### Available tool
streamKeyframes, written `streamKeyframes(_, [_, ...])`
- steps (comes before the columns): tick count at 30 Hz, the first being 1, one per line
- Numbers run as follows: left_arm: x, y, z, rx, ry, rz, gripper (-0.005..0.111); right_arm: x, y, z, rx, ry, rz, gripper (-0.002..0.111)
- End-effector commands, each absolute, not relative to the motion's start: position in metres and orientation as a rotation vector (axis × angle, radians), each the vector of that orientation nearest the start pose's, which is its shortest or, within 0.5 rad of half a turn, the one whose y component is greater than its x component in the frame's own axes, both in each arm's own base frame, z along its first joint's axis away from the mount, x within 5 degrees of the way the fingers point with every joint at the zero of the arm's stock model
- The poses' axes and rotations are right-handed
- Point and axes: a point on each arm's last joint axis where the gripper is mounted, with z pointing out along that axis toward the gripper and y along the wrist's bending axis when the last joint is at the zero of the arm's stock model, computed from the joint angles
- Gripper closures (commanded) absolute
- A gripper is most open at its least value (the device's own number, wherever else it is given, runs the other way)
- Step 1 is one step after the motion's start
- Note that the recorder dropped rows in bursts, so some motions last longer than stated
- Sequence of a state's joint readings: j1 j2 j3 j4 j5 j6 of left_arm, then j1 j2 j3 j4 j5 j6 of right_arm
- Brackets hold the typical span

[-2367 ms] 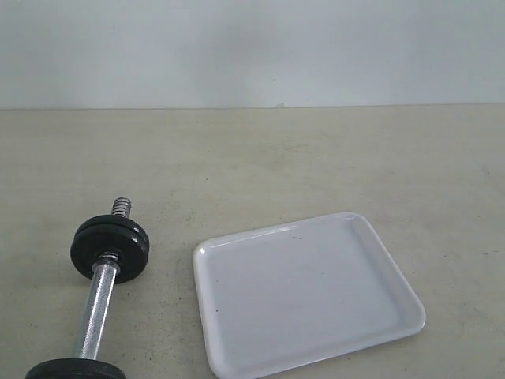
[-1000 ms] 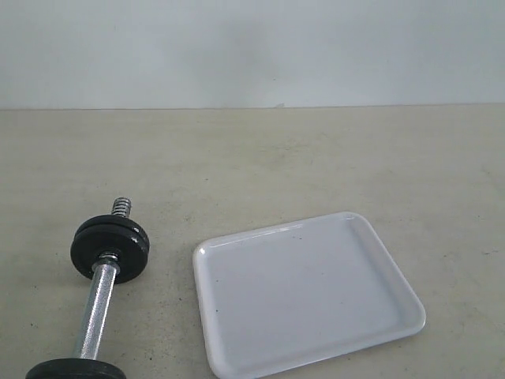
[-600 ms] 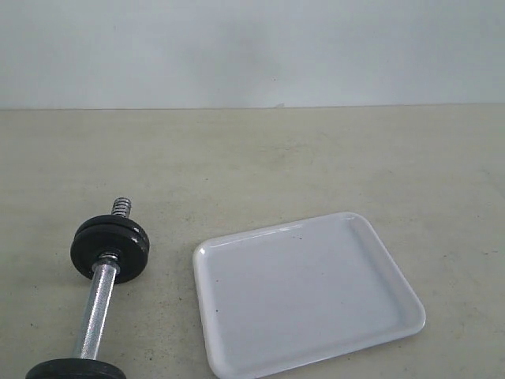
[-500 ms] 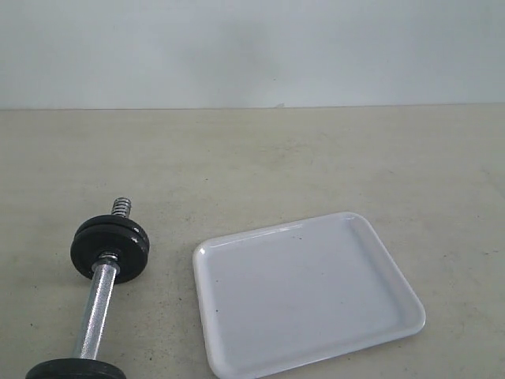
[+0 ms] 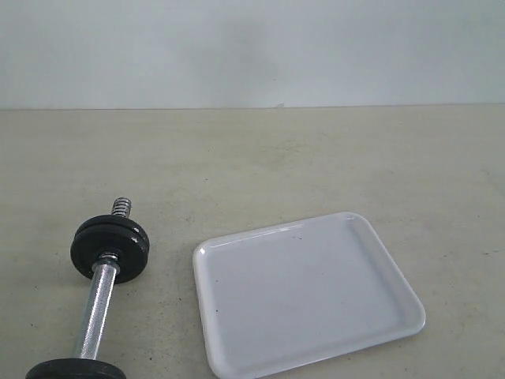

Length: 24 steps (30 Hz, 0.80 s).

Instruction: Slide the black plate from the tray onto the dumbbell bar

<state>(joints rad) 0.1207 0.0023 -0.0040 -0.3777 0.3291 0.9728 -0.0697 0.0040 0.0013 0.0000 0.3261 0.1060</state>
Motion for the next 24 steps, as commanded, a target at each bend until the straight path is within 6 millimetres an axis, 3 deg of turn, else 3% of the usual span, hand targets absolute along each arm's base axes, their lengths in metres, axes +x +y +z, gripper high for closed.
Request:
streamKeyframes(1, [0.0546,-0.0048,0.1862,0.501,1.727,0.388,0.079,0.0538,-0.004,0.1841,0.162,1.799,0.021,0.107])
streamKeyframes(8, [0.0544,-0.0053,0.185,0.294,1.776,0.21,0.079,0.0538,-0.004,0.1841,0.162,1.799,0.021,0.107])
streamKeyframes(24, [0.0544,-0.0053,0.185,0.292,1.776,0.209,0.079,0.0538,-0.004,0.1841,0.162,1.799,0.021,0.107])
